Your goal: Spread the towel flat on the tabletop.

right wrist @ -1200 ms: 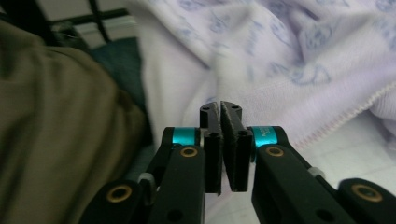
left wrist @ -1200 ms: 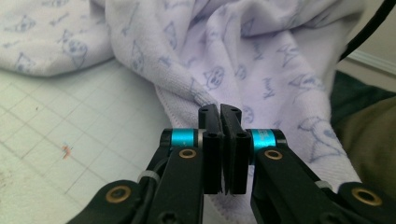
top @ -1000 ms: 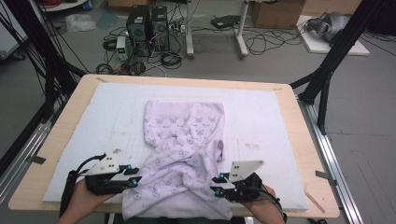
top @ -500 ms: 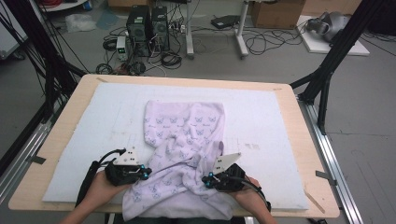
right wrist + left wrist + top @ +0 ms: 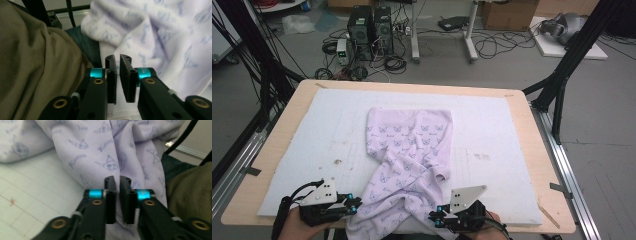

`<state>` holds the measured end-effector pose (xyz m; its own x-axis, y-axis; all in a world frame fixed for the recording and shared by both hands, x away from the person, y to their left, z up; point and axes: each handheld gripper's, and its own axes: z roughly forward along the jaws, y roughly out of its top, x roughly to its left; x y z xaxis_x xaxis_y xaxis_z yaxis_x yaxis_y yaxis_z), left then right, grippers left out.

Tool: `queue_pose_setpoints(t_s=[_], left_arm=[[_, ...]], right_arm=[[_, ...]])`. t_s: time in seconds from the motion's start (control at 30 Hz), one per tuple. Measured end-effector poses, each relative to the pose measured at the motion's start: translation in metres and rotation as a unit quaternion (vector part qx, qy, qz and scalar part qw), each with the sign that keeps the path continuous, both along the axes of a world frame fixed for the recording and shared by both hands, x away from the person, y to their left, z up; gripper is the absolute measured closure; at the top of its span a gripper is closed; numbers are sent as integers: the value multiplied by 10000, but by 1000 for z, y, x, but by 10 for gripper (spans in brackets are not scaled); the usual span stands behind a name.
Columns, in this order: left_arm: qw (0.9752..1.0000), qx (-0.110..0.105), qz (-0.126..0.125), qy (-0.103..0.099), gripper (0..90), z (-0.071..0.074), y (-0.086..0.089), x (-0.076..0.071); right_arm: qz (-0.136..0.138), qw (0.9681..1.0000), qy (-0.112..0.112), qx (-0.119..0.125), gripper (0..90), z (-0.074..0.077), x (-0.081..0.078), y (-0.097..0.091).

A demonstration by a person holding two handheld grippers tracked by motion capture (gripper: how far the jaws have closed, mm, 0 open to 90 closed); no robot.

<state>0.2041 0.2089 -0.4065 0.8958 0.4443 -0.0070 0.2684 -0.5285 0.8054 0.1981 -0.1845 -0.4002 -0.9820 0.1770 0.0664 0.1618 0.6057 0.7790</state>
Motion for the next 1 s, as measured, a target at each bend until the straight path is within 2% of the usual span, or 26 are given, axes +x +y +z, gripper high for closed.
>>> queue_pose_setpoints(t_s=[0.07, 0.13, 0.2, 0.23, 0.27, 0.33, 0.37, 0.4, 0.47, 0.5, 0.57, 0.7, 0.8, 0.87, 1.0], left_arm=[[9999, -27, 160, 1, 697, -2, -3, 14], [9996, 6, 296, 27, 647, -6, -8, 30], [9991, 78, 399, 81, 586, -11, -14, 45], [9988, 131, 421, 190, 565, -15, -18, 54], [9984, 159, 392, 367, 544, -20, -23, 63], [9976, 230, 306, 568, 555, -28, -31, 72], [9973, 317, 184, 640, 613, -31, -35, 75], [9973, 305, 111, 659, 718, -34, -37, 76], [9974, 297, 114, 639, 819, -32, -36, 75], [9976, 328, 127, 599, 838, -30, -34, 73], [9979, 295, 219, 534, 847, -26, -27, 68], [9985, 124, 432, 319, 850, -7, 3, 46], [9987, -72, 475, 166, 844, 8, 22, 26], [9985, -147, 500, 139, 787, 12, 27, 21], [9979, -148, 616, 149, 717, 9, 29, 25]], right_arm=[[-122, 9996, -221, -129, 774, 4, 8, 2], [-303, 9991, -256, -135, 728, 2, 25, 6], [-396, 9985, -282, -244, 670, -4, 41, 10], [-476, 9980, -288, -291, 657, -8, 50, 12], [-522, 9979, -179, -328, 655, -13, 58, 14], [-582, 9971, -112, -477, 651, -25, 71, 18], [-614, 9964, -39, -581, 651, -31, 75, 20], [-641, 9958, 18, -649, 657, -36, 77, 21], [-686, 9959, 28, -588, 682, -41, 77, 20], [-700, 9958, 24, -585, 686, -41, 76, 19], [-723, 9956, -17, -595, 692, -41, 75, 19], [-756, 9955, -8, -564, 730, -42, 73, 18], [-710, 9958, -5, -570, 832, -42, 69, 17], [-664, 9962, -5, -565, 861, -42, 66, 16], [-549, 9966, 132, -593, 870, -40, 61, 11]])
